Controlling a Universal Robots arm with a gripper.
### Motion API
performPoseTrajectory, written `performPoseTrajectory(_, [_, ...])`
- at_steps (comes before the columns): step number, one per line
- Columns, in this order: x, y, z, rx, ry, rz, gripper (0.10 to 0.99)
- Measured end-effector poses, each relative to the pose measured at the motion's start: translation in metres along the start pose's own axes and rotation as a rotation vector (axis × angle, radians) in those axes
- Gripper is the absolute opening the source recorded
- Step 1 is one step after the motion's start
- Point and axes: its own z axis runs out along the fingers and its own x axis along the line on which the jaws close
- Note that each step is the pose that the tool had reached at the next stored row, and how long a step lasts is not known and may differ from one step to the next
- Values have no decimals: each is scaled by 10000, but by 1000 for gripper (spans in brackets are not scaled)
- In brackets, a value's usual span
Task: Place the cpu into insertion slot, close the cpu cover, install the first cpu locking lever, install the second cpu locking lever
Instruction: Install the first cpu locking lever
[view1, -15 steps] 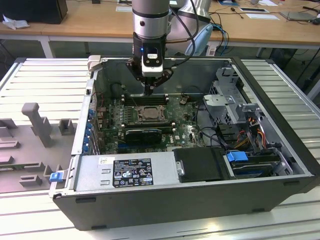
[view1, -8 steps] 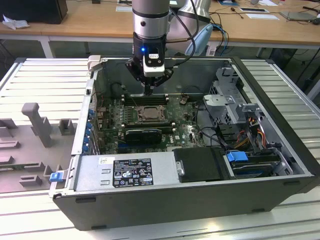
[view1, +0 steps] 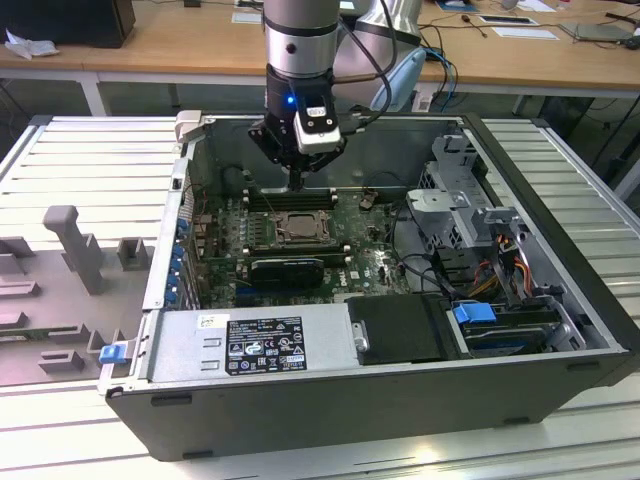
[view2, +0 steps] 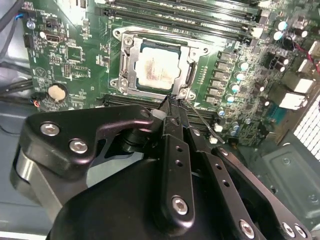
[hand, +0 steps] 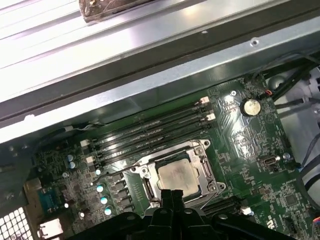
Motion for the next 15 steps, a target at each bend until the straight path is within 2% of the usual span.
performPoseTrajectory(4, [0, 0, 0, 1, 26, -616, 106])
performPoseTrajectory(10, [0, 0, 0, 7, 76, -1793, 106])
performPoseTrajectory(13, [0, 0, 0, 10, 112, -2651, 106])
performPoseTrajectory(15, [0, 0, 0, 12, 125, -2933, 106])
